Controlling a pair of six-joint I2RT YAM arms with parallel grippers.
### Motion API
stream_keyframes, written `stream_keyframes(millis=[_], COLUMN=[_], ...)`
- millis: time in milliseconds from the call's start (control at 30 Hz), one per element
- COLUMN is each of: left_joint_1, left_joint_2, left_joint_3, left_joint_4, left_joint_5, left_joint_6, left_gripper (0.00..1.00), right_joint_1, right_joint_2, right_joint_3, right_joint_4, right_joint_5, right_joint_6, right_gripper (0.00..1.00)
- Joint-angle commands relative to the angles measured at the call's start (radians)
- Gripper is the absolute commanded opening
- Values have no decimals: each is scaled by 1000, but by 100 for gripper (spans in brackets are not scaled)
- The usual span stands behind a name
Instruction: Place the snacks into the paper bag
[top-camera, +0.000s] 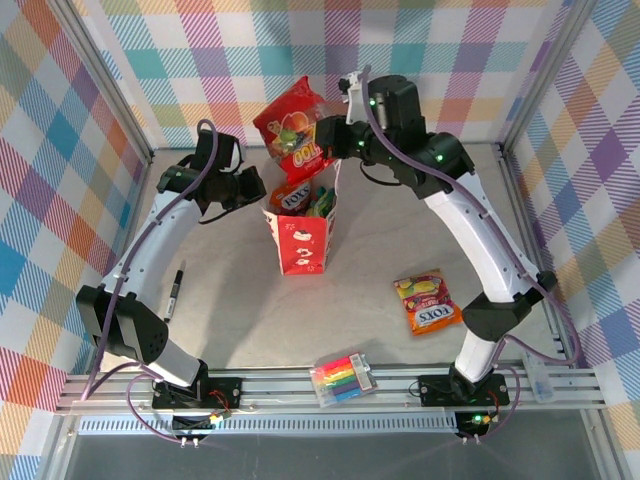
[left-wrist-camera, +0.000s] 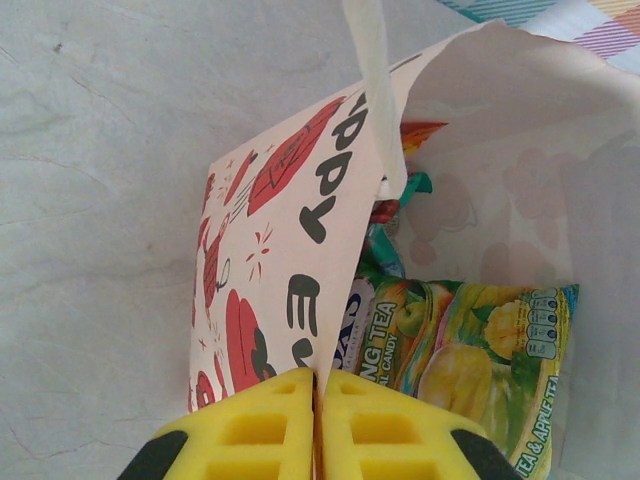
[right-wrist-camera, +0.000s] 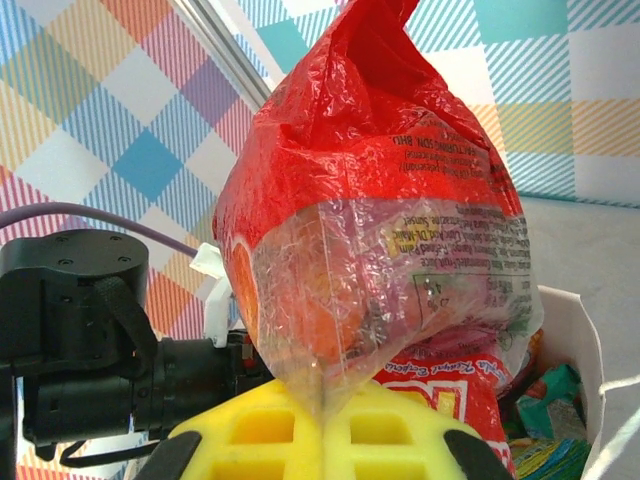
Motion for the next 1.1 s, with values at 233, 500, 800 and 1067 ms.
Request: stream_keyframes(millis=[233,500,800,1067], left_joint_1=[12,12,12,12], left_joint_2=[-42,-45,-38,-38], left_joint_3=[-9,-15,0,-5], left_joint_4=[8,8,0,13], left_joint_5=[14,14,18,28], left_joint_6=[3,6,15,11], left_gripper=[9,9,9,9], right_joint_1=[39,67,119,140], right_joint_2=[23,60,47,49], right_joint_3=[-61,-92,-162,-192], right_joint_4=[164,169,145,122], right_joint_5=[188,249,328,344], right_joint_6=[56,58,81,117], right_gripper=[0,0,0,0])
